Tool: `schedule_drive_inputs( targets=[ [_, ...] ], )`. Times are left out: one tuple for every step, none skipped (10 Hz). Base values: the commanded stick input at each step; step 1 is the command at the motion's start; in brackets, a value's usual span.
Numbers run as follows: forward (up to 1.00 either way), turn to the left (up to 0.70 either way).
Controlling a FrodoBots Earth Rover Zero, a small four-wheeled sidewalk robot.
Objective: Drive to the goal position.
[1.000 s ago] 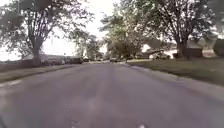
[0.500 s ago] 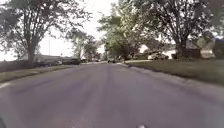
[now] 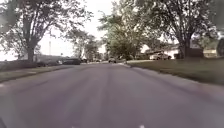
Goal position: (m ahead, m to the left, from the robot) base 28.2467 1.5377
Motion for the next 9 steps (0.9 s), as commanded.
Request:
schedule_drive_inputs(
  targets=[
    [1.0, 0.0],
    [1.0, 0.0],
    [1.0, 0.0],
    [1.0, 0.0],
    [1.0, 0.0],
    [1.0, 0.0],
    [1.0, 0.0],
    [1.0, 0.0],
    [1.0, 0.0]
  ],
)
